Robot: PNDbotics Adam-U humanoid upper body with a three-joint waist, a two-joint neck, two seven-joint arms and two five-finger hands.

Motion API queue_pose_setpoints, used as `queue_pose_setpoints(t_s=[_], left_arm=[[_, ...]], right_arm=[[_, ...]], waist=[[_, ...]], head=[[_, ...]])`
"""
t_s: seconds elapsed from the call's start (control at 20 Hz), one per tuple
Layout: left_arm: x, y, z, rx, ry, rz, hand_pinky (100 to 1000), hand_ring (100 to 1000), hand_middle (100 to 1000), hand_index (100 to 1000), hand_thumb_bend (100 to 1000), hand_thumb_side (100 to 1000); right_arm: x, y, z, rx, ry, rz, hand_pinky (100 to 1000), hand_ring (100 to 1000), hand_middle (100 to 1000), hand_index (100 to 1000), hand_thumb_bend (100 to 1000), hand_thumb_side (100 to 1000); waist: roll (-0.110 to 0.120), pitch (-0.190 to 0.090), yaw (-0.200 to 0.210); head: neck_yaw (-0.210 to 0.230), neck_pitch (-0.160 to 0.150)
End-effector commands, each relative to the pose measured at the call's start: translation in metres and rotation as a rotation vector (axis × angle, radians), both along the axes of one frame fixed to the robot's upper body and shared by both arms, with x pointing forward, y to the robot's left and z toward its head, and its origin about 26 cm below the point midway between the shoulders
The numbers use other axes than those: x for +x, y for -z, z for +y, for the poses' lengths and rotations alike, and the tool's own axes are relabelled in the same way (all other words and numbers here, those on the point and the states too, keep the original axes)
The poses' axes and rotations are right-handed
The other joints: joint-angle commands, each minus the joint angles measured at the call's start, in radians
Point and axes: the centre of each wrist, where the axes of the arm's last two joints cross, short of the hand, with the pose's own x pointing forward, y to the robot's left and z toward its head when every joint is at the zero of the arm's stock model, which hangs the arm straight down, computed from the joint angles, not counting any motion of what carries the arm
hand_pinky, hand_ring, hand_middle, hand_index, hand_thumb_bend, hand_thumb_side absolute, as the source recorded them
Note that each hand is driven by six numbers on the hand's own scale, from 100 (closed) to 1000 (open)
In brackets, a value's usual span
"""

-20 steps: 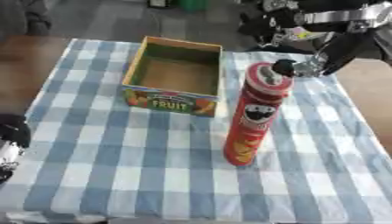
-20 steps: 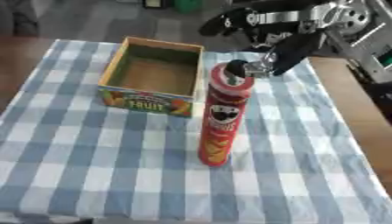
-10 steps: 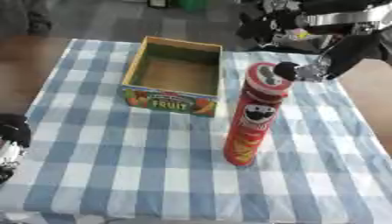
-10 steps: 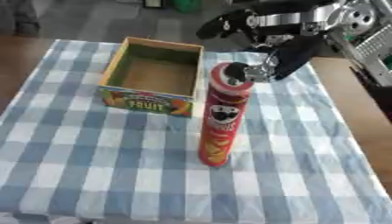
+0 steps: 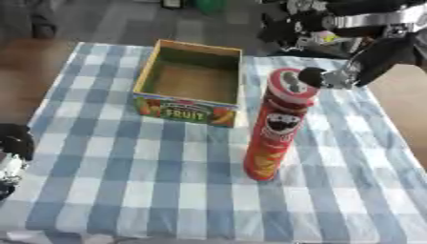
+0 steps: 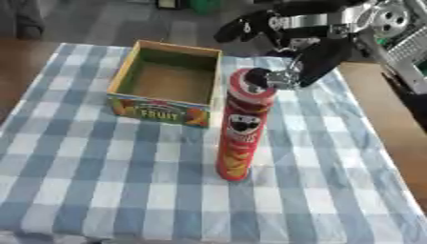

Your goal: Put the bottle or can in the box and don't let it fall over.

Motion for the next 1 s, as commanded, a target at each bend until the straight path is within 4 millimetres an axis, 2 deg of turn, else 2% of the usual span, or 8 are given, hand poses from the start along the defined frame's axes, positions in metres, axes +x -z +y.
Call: queue_pose_setpoints(t_s=[0.05,0.5,1.0], left_arm=[[0.0,-0.007,0.001,0.007,0.006,-0.02,597,536,567,697,218,469],[0.0,-0.006,0.001,0.006,0.008,-0.019,599,537,568,696,212,472],[0.0,-0.006,0.001,0.005,0.014,-0.017,600,539,570,696,205,473]], right_arm=[[-0.003,-0.013,-0.003,-0.013,0.008,-0.035,963,1000,1000,1000,153,596],[-0.003,-0.01,-0.001,-0.035,0.002,-0.024,963,1000,1000,1000,155,601],[0.006,0.009,0.002,-0.109,0.018,0.014,965,1000,1000,1000,160,611]], waist=[[0.005,-0.013,-0.001],[0.005,-0.013,-0.001],[0.004,-0.011,0.002]], head=[[-0.002,0.002],[-0.002,0.001],[-0.003,0.002]])
